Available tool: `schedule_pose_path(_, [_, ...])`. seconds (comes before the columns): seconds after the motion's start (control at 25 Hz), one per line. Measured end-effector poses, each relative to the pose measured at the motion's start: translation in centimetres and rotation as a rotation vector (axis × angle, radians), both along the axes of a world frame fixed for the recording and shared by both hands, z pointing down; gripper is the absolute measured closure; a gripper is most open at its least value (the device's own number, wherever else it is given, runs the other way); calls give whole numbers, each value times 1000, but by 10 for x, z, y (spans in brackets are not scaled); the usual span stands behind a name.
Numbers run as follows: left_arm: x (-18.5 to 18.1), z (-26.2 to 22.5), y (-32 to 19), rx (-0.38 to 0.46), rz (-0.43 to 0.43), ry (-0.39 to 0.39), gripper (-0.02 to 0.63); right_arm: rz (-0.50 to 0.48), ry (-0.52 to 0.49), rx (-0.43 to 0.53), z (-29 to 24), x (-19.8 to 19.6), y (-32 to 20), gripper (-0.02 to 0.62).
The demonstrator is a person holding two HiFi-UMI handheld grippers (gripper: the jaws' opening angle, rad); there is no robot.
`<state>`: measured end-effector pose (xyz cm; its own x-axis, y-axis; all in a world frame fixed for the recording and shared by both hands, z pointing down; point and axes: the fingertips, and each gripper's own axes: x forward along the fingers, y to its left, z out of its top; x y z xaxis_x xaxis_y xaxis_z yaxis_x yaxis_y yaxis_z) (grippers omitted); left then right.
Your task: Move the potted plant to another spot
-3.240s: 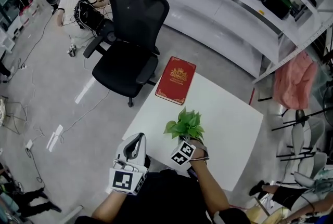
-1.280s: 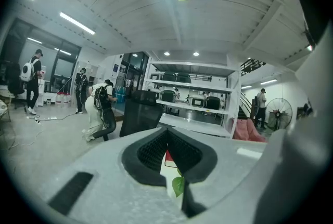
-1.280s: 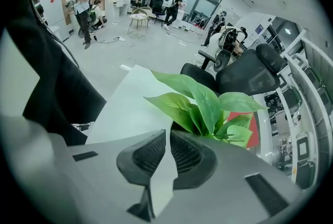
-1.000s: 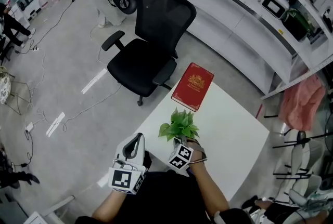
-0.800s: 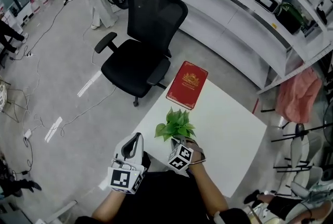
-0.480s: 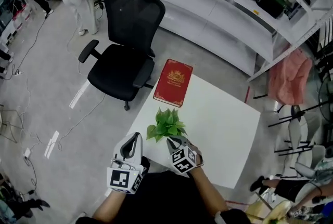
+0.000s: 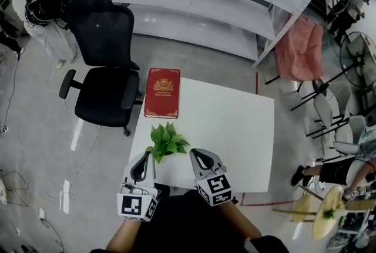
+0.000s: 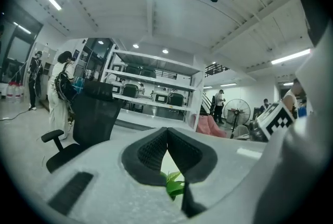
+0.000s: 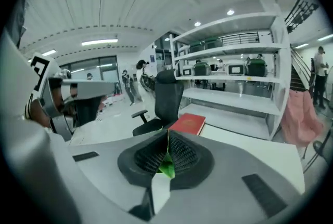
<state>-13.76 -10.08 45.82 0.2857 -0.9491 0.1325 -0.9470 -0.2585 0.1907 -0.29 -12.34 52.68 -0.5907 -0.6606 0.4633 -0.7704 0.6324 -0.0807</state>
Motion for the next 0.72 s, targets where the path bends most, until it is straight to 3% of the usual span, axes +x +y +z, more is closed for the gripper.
schedule_pose_path(0.28, [19, -2, -5, 9, 53, -1, 589, 108, -137, 103, -50, 16, 18, 588])
schedule_pose_path(0.72, [25, 5, -7, -7, 47, -5, 589, 96, -139, 92, -40, 16, 20, 588])
